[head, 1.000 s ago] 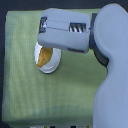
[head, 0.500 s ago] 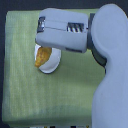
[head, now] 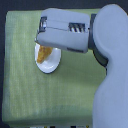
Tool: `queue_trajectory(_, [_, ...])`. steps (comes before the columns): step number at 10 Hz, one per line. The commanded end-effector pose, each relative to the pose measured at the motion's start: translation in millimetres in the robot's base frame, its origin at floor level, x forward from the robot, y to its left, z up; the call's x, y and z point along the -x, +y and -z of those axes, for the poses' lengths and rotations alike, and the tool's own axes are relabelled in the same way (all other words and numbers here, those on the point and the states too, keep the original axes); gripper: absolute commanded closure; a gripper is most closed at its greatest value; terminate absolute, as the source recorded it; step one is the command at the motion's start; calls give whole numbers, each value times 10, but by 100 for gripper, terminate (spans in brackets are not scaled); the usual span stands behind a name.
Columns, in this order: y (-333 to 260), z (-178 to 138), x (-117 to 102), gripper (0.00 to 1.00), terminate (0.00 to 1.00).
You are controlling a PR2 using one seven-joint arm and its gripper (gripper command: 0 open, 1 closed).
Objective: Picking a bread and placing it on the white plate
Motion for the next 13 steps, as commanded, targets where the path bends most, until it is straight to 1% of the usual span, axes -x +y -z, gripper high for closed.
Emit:
queue_trajectory(1, [-162, -98, -65, 0, 0])
queue_trajectory(3, [-349, -417, -247, 0, 0])
queue_trajectory(7, [-705, -1279, -562, 0, 0])
queue_trajectory(9, [-854, -1429, -544, 0, 0])
queue_trajectory(10, [-1011, -1479, -496, 0, 0])
queue_trajectory(11, [-1277, -1516, -413, 0, 0])
queue_trajectory(12, [-1376, -1525, -374, 0, 0])
queue_trajectory(13, [-1596, -1567, -258, 0, 0])
